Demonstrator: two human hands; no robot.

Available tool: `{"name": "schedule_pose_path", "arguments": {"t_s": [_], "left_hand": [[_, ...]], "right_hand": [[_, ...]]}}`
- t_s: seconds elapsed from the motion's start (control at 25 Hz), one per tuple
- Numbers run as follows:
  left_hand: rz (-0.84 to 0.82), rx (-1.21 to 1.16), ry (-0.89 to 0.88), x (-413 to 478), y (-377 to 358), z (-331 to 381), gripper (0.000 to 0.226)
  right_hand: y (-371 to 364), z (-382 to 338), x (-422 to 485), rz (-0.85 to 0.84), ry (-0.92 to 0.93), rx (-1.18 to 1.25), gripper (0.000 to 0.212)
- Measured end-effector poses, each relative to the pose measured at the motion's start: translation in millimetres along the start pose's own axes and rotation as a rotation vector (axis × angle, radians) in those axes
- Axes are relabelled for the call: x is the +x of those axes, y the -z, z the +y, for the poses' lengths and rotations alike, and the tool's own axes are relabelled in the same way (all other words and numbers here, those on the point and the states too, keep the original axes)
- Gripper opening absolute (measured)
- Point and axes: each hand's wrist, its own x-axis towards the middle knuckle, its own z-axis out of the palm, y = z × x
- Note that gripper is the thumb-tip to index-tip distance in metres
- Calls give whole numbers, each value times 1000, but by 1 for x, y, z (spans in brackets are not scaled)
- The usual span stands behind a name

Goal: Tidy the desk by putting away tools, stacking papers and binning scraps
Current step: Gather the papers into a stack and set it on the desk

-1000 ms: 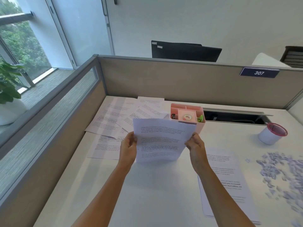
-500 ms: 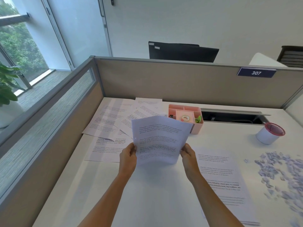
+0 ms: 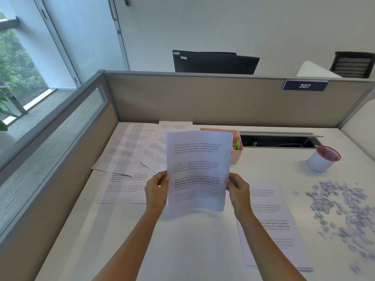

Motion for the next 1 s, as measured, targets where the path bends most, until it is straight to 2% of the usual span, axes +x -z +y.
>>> {"name": "schedule_pose_path", "arguments": {"t_s": [0.2, 0.44, 0.64, 0.76, 1.0], "left_hand": [[-34, -113, 100, -12, -35, 17, 14], [-143, -145, 287, -35, -98, 9, 11], [-278, -145, 374, -62, -143, -3, 8], [-274, -109, 428, -69, -165, -15, 10], [-305, 37, 511, -77, -189, -37, 30]], "right_hand": [[44, 2, 6, 124, -21, -6, 28], [114, 11, 10, 281, -137, -39, 33], [178, 31, 17, 299, -283, -83, 36], [209, 37, 21, 294, -342, -63, 39], [247, 46, 32, 276, -448, -66, 38]]}}
